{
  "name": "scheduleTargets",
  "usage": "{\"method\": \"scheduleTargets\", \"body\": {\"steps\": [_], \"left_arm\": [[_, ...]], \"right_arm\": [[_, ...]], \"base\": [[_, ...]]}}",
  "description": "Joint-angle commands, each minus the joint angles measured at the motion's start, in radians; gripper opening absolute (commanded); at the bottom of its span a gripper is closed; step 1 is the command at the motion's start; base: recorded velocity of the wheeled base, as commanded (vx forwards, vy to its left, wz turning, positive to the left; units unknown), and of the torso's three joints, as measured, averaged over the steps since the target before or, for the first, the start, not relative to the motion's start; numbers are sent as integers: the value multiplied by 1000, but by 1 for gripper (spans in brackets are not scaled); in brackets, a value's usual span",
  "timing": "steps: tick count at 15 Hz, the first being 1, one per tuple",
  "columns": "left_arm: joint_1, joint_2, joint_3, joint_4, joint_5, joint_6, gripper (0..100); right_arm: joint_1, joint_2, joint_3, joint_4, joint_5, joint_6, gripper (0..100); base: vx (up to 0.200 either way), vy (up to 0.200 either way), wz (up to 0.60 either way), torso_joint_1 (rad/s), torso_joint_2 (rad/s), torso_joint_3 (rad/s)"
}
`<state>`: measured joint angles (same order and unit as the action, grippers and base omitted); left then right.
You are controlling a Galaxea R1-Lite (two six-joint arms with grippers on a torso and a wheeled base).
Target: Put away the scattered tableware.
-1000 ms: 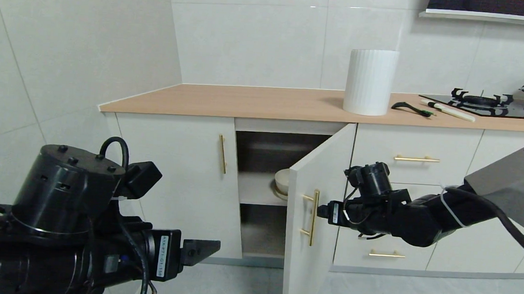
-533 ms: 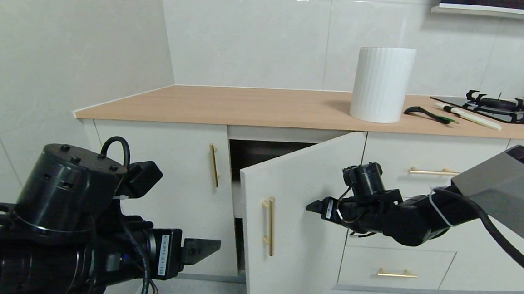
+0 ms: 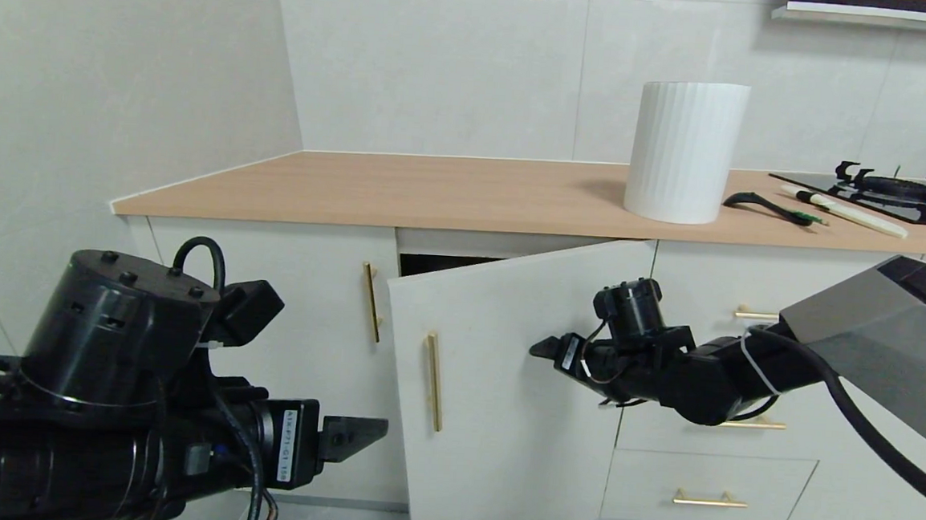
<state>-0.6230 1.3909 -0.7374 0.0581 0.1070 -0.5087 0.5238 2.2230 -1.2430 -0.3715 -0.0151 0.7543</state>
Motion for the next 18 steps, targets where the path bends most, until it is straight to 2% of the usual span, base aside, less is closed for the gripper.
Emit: {"method": "scheduleTargets", "body": {"steps": [1,9,13,18], "left_arm": [[0,-1,0,0,-1,1,100],[0,2,0,0,2,-1,100],[0,2,0,0,2,-1,100],[0,2,0,0,2,-1,100]], "right_arm": [[2,20,-32,0,-2,23,100],[-27,96,-170,8,-29,194,100],[-47,167,-247,9,-126,209,100],[-68,195,-286,32,-157,218,100]], "base": [[0,0,0,0,0,0],[0,0,0,0,0,0],[0,0,0,0,0,0],[0,0,0,0,0,0]]}}
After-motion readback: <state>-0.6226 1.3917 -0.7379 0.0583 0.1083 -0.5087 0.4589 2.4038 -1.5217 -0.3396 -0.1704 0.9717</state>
